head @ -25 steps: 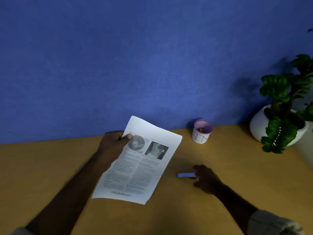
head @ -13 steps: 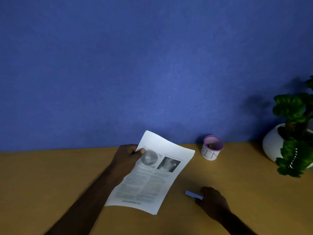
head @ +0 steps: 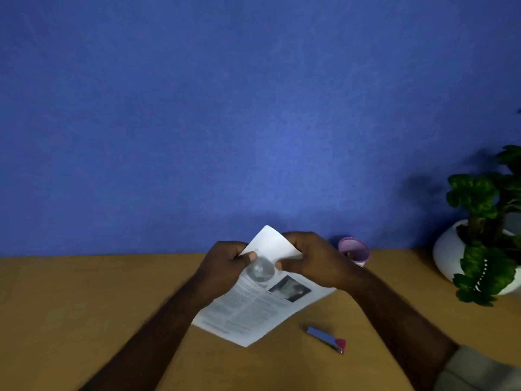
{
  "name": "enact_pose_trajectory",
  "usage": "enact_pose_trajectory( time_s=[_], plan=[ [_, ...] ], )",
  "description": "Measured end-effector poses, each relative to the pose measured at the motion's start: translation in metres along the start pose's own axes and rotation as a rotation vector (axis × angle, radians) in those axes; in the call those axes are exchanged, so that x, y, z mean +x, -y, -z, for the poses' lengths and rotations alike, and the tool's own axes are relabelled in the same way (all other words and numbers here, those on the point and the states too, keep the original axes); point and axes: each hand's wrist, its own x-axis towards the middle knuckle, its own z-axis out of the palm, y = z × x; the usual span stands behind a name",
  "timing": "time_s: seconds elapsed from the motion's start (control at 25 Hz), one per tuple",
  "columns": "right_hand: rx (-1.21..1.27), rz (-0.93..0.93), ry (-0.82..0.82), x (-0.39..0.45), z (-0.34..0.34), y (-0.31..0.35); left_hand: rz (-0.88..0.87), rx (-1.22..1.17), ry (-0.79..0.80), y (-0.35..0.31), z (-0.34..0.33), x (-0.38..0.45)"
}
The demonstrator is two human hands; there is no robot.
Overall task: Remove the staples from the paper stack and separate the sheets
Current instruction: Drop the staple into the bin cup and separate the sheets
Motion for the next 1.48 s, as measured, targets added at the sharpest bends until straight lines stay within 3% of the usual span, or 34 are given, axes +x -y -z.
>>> enact_pose_trajectory(
  time_s=[0.28,0.64,0.88,1.48],
  plan=[
    [0.248,-0.121,-0.098,-0.011,-0.003,-0.013,-0.009,0.008,0.069,0.014,0.020,-0.006],
    [0.101,-0.081,-0.085,-0.016,-0.011,-0.016,-0.075,0.132,0.084,0.007,0.011,-0.002],
    [0.115,-0.069,-0.054,-0.015,-0.021,-0.021,-0.147,0.119,-0.013,0.002,-0.001,0.000],
    [0.214,-0.084,0.004,-0.019,-0.019,-0.022,-0.091,0.165,0.062,-0.003,-0.005,0.003]
  ],
)
